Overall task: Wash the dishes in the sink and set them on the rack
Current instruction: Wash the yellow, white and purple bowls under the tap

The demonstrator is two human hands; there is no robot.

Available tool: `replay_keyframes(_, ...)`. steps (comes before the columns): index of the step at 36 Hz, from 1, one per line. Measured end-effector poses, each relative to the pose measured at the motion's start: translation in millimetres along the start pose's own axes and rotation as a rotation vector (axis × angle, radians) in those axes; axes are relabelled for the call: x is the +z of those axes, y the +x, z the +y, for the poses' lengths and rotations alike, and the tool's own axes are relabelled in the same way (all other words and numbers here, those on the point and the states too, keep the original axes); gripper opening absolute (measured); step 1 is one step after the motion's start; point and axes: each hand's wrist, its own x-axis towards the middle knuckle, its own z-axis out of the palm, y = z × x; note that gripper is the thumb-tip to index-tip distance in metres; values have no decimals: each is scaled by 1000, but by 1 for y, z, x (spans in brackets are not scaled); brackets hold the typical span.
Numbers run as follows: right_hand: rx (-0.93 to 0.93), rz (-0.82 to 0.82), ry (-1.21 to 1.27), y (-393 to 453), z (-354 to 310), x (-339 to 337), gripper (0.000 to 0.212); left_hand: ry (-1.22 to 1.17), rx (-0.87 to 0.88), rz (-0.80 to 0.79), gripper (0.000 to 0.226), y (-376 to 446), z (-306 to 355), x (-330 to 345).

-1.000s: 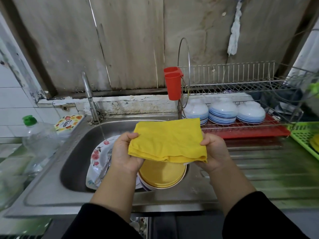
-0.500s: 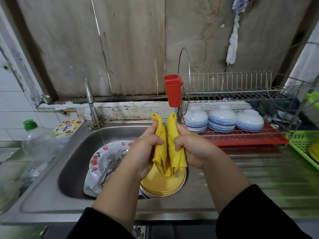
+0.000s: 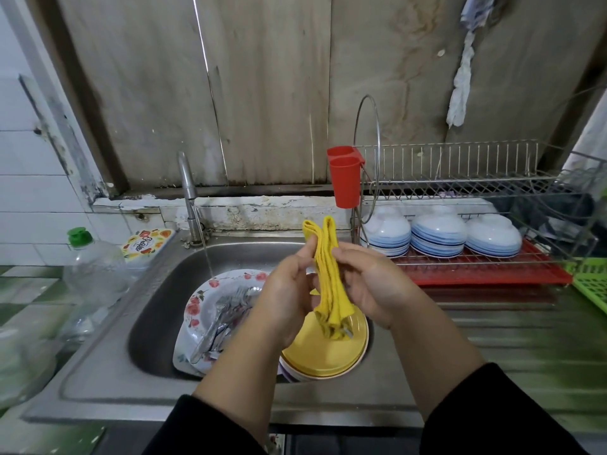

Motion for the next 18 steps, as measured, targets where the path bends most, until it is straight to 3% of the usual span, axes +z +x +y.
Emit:
replay_keyframes(4, 22, 22, 37, 1, 11, 4, 18, 16, 16, -68, 42, 5, -5, 0)
replay_keyframes(8, 63, 53, -4, 2, 14, -2, 35, 42, -75, -80, 49, 9, -4, -3)
replay_keyframes(12, 58, 50, 90, -1, 18, -11, 40, 236, -111, -37, 55, 16, 5, -13)
replay_keyframes(15, 51, 115, 134, -3, 22, -17, 40, 375, -81, 13, 47, 18, 12, -22)
replay_keyframes(18, 73, 283, 116, -6, 28, -26, 36, 529, -76, 174, 28, 21, 5, -31)
